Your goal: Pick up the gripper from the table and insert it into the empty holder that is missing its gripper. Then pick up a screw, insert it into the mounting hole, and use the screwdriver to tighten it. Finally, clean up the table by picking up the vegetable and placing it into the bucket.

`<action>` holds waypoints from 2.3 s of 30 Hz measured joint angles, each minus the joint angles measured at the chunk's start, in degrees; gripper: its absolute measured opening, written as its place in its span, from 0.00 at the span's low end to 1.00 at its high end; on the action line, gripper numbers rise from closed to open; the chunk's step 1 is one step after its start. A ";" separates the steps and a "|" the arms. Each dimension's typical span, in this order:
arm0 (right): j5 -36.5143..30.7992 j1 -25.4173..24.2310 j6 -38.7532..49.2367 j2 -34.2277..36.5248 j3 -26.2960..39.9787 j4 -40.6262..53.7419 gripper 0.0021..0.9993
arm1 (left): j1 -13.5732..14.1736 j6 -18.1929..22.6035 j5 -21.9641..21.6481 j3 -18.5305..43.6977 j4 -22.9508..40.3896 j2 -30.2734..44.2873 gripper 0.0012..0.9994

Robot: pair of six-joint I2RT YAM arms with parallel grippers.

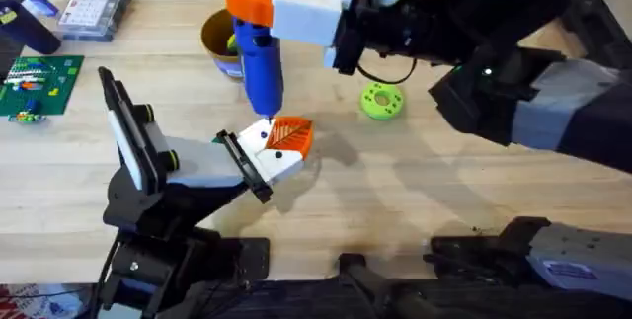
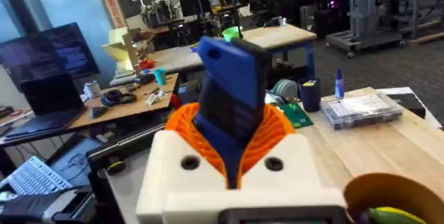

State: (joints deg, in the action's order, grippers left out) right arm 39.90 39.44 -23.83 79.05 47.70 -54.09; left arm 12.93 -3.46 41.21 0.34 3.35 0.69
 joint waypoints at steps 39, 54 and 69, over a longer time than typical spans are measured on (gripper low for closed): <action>-0.44 2.05 -0.19 3.19 -0.04 -0.76 0.04 | 0.00 -0.02 0.07 0.00 0.02 0.00 0.02; -1.11 2.01 -0.20 3.21 -0.04 -0.36 0.04 | 0.00 -0.02 0.09 0.00 0.02 0.00 0.02; -1.05 2.03 -0.21 3.27 -0.08 -0.96 0.04 | -0.02 -0.02 0.09 0.00 0.02 0.00 0.02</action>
State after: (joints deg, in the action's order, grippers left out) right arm 38.85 41.47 -24.05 82.31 47.62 -55.04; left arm 12.91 -3.49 41.30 0.34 3.38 0.69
